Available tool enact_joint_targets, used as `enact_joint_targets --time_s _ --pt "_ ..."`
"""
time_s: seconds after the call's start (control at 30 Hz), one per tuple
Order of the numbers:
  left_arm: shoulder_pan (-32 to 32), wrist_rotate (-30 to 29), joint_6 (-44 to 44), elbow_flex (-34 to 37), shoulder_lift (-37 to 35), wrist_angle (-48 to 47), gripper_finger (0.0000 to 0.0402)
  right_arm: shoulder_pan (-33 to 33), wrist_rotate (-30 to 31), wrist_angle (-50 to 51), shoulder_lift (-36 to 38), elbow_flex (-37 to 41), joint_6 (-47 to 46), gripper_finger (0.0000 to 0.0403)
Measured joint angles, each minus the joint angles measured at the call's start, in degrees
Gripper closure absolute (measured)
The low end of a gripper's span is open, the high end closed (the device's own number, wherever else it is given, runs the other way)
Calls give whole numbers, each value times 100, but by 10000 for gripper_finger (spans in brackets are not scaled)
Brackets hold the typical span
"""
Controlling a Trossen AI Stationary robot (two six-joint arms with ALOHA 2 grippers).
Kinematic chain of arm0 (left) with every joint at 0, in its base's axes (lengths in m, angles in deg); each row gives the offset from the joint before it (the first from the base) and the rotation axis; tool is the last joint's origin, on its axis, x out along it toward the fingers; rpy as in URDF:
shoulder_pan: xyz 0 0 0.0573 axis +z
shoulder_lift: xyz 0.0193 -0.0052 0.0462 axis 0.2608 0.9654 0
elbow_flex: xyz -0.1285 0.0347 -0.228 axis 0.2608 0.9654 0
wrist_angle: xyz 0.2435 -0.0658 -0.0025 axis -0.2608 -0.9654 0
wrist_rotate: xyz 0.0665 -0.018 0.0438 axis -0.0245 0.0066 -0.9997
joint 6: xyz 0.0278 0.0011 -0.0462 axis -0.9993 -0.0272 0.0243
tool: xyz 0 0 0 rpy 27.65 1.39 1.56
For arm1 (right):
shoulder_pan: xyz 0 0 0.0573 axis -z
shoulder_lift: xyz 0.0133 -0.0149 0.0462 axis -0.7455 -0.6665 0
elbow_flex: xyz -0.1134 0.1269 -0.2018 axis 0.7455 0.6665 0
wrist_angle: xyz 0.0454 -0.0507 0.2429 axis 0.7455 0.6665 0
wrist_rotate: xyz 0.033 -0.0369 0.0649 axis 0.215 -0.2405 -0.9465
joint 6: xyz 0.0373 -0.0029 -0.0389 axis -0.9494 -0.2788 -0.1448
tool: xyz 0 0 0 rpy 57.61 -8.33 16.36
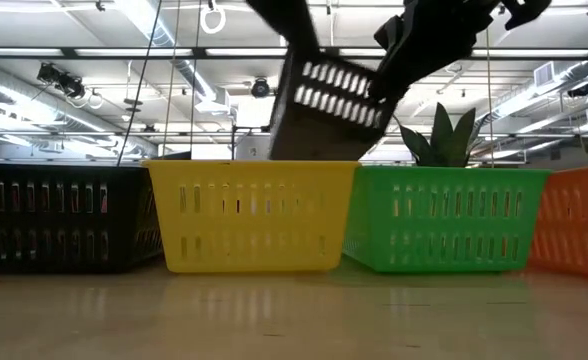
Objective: Stack baskets by color
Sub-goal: Stack the top black bin on top of the black bin
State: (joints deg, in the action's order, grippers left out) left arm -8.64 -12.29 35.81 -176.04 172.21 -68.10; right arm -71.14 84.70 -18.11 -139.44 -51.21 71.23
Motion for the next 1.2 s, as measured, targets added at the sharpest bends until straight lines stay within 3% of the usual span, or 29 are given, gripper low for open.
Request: enact_joint_targets --time_s 0.2,0.47,0.7,0.93,1.2 --pt "-168 -101 236 21 11 -801 390 -314 333 186 446 97 260 316" --pt "-913 -998 953 -888 15 -2046 390 -1184 1525 -233 1975 1680 -475 306" --pt "-1730 -41 1730 -1282 0 -2708 390 -1907 1512 -1362 3086 3156 -1363 306" --pt "-2397 -220 2927 -746 2 -2713 390 -2088 1520 -2108 3600 3602 -1325 307" --pt "-2697 -947 3134 242 9 -2030 389 -2088 1504 -2278 3798 3602 -1003 307"
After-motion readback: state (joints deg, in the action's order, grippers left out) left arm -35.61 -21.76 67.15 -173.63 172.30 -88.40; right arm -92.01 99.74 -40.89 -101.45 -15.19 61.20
